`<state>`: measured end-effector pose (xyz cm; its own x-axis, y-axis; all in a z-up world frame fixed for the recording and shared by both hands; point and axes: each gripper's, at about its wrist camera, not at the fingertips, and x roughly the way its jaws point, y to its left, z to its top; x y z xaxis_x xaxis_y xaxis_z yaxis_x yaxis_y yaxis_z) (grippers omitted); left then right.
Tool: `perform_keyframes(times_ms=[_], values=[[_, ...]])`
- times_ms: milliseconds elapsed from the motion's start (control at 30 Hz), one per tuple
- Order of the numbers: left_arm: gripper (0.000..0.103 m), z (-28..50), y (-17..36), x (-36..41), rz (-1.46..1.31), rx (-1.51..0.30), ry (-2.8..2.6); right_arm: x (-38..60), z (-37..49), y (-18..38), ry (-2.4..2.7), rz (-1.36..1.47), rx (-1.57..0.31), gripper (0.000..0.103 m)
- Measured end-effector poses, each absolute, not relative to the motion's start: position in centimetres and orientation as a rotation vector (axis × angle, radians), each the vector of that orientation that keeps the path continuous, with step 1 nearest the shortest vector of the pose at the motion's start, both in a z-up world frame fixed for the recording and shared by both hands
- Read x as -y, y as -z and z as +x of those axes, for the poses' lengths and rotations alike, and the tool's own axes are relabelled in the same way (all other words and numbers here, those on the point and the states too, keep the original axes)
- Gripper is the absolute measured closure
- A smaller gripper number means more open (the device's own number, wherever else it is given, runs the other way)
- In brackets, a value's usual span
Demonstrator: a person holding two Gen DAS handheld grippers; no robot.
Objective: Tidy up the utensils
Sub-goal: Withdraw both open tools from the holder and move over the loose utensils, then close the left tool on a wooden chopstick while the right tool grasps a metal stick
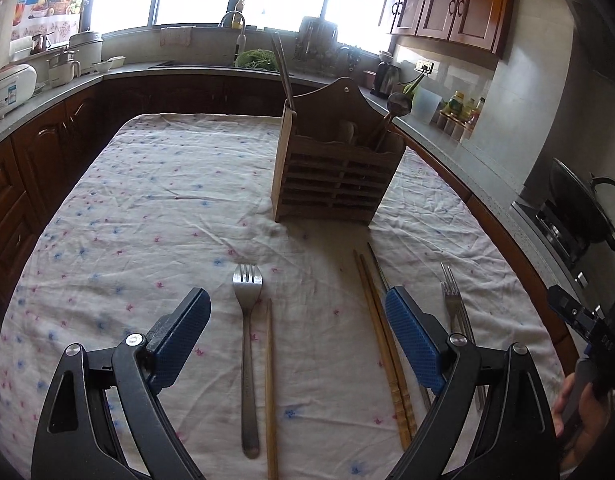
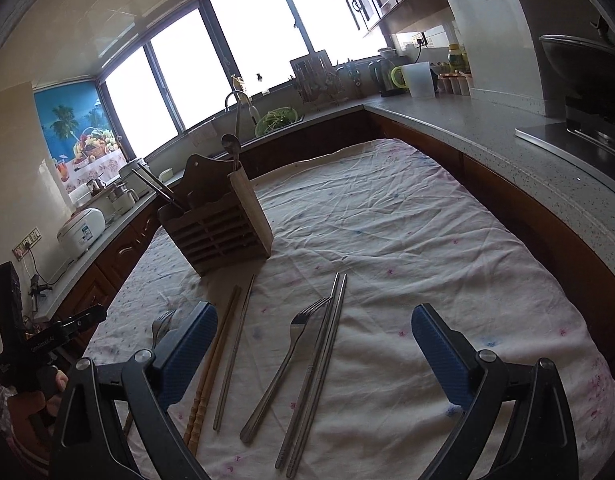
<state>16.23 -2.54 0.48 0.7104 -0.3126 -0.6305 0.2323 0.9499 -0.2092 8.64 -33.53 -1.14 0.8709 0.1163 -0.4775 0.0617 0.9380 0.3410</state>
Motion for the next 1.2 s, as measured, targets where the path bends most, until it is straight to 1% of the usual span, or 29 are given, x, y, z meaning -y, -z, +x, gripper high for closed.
perform_keyframes(times_ms=[200,267,300,333,367,433,533,600,733,767,833,900,1000,1033,1200], values=[[0.012,17.8,0.7,5.2,-0.068,-0.793,0.33,33.5,9.4,1.2,-0.022,0.33,-0.526,0.007],[0.012,18.3,1.0,6.4,-0.032,-0.808,0.343,33.5,9.8,1.4,-0.022,0.335,-0.538,0.014],[0.012,18.6,1.2,7.1,-0.016,-0.819,0.35,33.6,10.0,1.4,-0.021,0.334,-0.544,0.021],[0.016,18.9,1.4,7.6,-0.007,-0.828,0.36,33.6,10.3,1.5,-0.022,0.336,-0.552,0.027],[0.019,19.2,1.6,8.1,-0.003,-0.837,0.37,33.7,10.5,1.6,-0.02,0.338,-0.558,0.03],[0.028,20.1,2.0,9.0,0.009,-0.866,0.383,33.9,10.9,1.7,-0.01,0.334,-0.566,0.041],[0.037,21.4,2.6,10.3,0.025,-0.897,0.392,34.3,11.7,2.0,-0.013,0.346,-0.583,0.045],[0.039,22.3,3.1,11.1,0.035,-0.918,0.392,34.6,12.3,2.2,-0.016,0.355,-0.599,0.047],[0.051,24.1,4.2,12.5,0.066,-0.96,0.393,34.7,13.6,2.9,-0.022,0.366,-0.634,0.047],[0.053,24.5,4.6,12.9,0.076,-0.971,0.391,34.7,14.0,3.0,-0.023,0.368,-0.642,0.048],[0.06,25.1,5.2,13.6,0.107,-0.988,0.386,34.6,14.5,3.4,-0.027,0.37,-0.654,0.048],[0.065,25.7,6.0,14.0,0.124,-1.013,0.381,34.7,14.9,3.8,-0.03,0.378,-0.665,0.048],[0.066,26.2,6.7,14.2,0.132,-1.02,0.38,34.8,15.6,4.4,-0.034,0.387,-0.681,0.049],[0.067,26.3,6.8,14.4,0.142,-1.021,0.382,34.7,15.8,4.6,-0.035,0.387,-0.687,0.053],[0.067,26.0,6.8,14.9,0.236,-1.023,0.391,34.6,17.1,5.5,-0.041,0.385,-0.724,0.06]])
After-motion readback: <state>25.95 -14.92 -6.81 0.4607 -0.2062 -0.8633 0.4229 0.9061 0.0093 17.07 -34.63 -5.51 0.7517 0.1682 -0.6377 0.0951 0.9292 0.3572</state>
